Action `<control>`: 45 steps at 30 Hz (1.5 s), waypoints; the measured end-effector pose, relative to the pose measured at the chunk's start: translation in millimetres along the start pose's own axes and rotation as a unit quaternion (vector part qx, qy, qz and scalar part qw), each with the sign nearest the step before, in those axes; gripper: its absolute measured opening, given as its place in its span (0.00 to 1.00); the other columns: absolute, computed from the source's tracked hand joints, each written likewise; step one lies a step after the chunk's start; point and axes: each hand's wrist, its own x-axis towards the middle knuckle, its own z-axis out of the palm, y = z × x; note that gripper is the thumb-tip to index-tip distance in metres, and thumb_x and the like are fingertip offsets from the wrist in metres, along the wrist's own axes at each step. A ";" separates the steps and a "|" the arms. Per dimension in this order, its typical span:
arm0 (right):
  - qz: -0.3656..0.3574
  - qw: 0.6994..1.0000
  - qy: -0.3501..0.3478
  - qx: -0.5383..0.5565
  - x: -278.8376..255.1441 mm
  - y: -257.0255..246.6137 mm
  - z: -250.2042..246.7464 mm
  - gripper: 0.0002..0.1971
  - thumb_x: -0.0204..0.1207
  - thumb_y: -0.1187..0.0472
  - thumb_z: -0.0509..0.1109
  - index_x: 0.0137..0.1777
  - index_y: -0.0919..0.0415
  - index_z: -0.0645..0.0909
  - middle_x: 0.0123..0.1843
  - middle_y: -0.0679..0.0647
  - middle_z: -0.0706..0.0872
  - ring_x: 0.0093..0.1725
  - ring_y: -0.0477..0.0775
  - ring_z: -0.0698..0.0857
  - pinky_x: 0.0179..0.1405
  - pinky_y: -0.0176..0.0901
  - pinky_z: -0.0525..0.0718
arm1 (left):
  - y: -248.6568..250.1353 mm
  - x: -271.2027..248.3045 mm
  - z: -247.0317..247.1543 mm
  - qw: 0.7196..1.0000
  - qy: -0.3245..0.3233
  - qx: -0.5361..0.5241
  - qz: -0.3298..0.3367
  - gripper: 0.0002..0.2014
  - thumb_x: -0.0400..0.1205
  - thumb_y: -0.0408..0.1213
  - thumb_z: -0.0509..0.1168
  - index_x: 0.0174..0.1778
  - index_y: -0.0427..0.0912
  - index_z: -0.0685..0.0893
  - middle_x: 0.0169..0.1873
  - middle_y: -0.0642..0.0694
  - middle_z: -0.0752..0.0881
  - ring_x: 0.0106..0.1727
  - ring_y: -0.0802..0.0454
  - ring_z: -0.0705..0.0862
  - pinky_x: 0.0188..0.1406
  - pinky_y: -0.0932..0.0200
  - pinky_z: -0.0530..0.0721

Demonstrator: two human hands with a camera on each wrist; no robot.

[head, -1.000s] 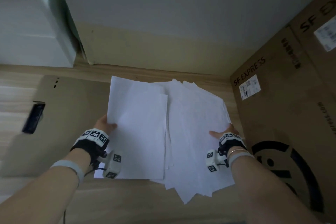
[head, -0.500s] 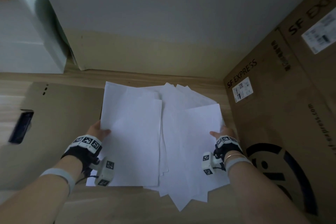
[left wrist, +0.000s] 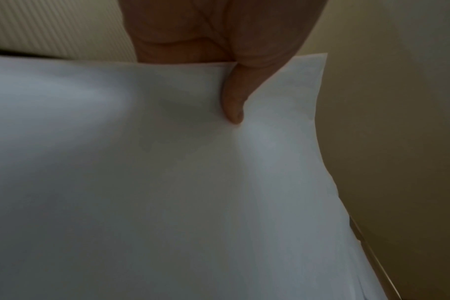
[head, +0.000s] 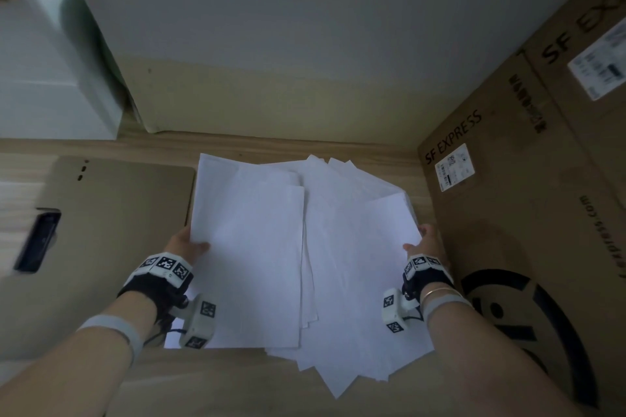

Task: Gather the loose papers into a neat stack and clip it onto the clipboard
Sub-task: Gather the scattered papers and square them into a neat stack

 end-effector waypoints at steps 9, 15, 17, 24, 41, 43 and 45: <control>-0.090 0.986 0.052 0.127 -4.9 -25.6 -33.6 0.14 0.79 0.65 0.64 0.59 0.75 0.81 0.57 0.69 0.86 0.57 0.68 0.84 0.56 0.52 0.80 | 5.3 -0.1 -2.4 0.999 -0.004 0.040 -0.008 0.25 0.79 0.21 0.63 0.74 0.30 0.72 0.68 0.28 0.79 0.69 0.32 0.78 0.69 0.47 0.73; -0.140 0.976 -0.058 0.155 -42.7 -82.3 20.3 0.14 0.79 0.68 0.61 0.63 0.69 0.80 0.59 0.65 0.85 0.51 0.53 0.79 0.47 0.36 0.71 | 6.3 2.3 -0.7 0.998 -0.014 0.060 -0.012 0.26 0.79 0.22 0.62 0.75 0.32 0.70 0.69 0.28 0.78 0.69 0.32 0.78 0.71 0.46 0.72; -0.145 0.975 -0.085 0.146 -60.3 -96.7 53.2 0.17 0.79 0.69 0.62 0.67 0.68 0.78 0.66 0.64 0.83 0.60 0.57 0.82 0.53 0.39 0.74 | 7.3 2.4 -0.9 0.998 -0.016 0.059 -0.017 0.24 0.81 0.25 0.60 0.76 0.31 0.70 0.71 0.28 0.76 0.70 0.31 0.76 0.71 0.46 0.72; -0.140 0.968 -0.147 0.146 -112.7 -125.1 117.9 0.15 0.80 0.70 0.60 0.65 0.67 0.78 0.65 0.62 0.84 0.64 0.61 0.82 0.60 0.42 0.77 | 6.6 -3.7 -2.3 0.999 -0.031 0.044 -0.005 0.30 0.81 0.40 0.65 0.77 0.32 0.66 0.73 0.30 0.74 0.73 0.34 0.75 0.73 0.46 0.71; -0.123 0.974 -0.127 -0.139 -54.0 -61.9 53.1 0.27 0.78 0.55 0.68 0.74 0.66 0.70 0.74 0.62 0.76 0.72 0.62 0.76 0.70 0.45 0.73 | -7.1 4.1 -22.6 0.999 0.011 0.050 0.001 0.25 0.79 0.27 0.65 0.74 0.32 0.72 0.68 0.31 0.80 0.67 0.32 0.80 0.68 0.45 0.76; -0.126 0.985 -0.084 -0.087 -47.4 -62.5 39.0 0.22 0.81 0.57 0.64 0.72 0.67 0.74 0.72 0.63 0.78 0.71 0.63 0.77 0.70 0.46 0.73 | -7.3 5.4 -24.6 0.999 0.015 0.047 -0.001 0.25 0.79 0.27 0.65 0.74 0.32 0.72 0.68 0.30 0.80 0.66 0.32 0.80 0.68 0.46 0.76; -0.135 0.990 -0.047 -0.020 -38.9 -60.7 22.3 0.20 0.81 0.58 0.64 0.68 0.68 0.77 0.69 0.65 0.81 0.69 0.65 0.79 0.68 0.48 0.74 | -8.3 6.3 -26.5 0.999 0.018 0.038 -0.003 0.24 0.79 0.26 0.64 0.73 0.31 0.73 0.67 0.30 0.80 0.66 0.32 0.80 0.67 0.46 0.76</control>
